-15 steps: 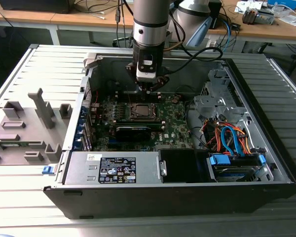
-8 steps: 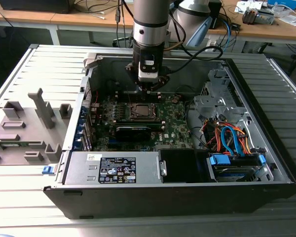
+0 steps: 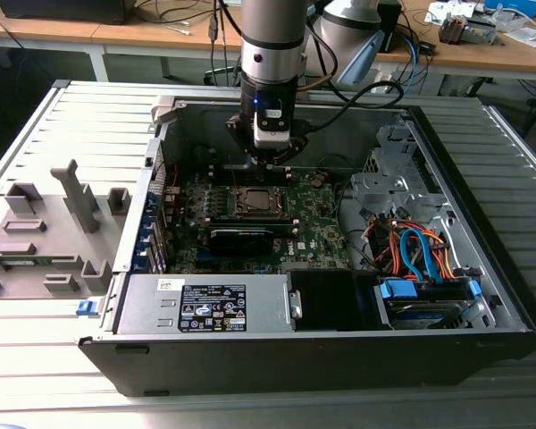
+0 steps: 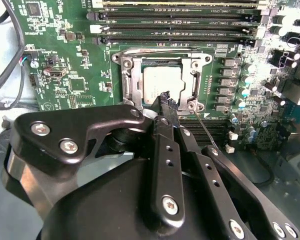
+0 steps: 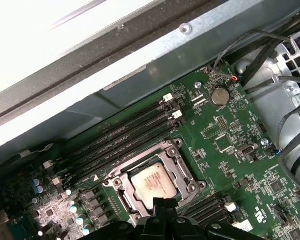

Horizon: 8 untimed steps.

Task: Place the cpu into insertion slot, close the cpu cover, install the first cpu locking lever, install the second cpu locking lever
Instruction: 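Install the first cpu locking lever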

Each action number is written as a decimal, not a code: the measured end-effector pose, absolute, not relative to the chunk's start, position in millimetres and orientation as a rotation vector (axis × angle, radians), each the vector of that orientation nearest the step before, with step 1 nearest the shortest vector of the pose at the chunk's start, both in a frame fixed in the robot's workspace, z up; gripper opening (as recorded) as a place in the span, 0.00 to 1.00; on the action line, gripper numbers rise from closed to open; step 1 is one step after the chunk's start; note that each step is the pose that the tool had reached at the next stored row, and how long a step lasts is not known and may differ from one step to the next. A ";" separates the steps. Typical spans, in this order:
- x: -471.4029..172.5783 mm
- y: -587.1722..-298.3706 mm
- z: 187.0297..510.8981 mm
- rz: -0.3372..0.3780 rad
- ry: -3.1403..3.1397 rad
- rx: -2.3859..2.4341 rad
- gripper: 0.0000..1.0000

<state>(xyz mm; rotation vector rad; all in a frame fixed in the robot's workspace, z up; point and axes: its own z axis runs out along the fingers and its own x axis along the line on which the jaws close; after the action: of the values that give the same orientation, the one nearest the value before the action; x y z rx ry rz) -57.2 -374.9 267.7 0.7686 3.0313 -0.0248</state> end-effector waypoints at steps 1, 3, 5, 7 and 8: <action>-57.2 -374.9 267.7 -0.025 3.033 0.761 0.11; -57.2 -374.9 267.7 -0.025 3.038 0.743 0.11; -57.2 -374.9 267.7 -0.024 3.045 0.710 0.11; -57.2 -374.9 267.7 -0.024 3.052 0.678 0.11; -57.2 -374.9 267.7 -0.024 3.055 0.667 0.11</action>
<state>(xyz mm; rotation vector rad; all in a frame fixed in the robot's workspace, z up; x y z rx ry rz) -57.2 -374.9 267.7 0.6671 3.0547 -0.0240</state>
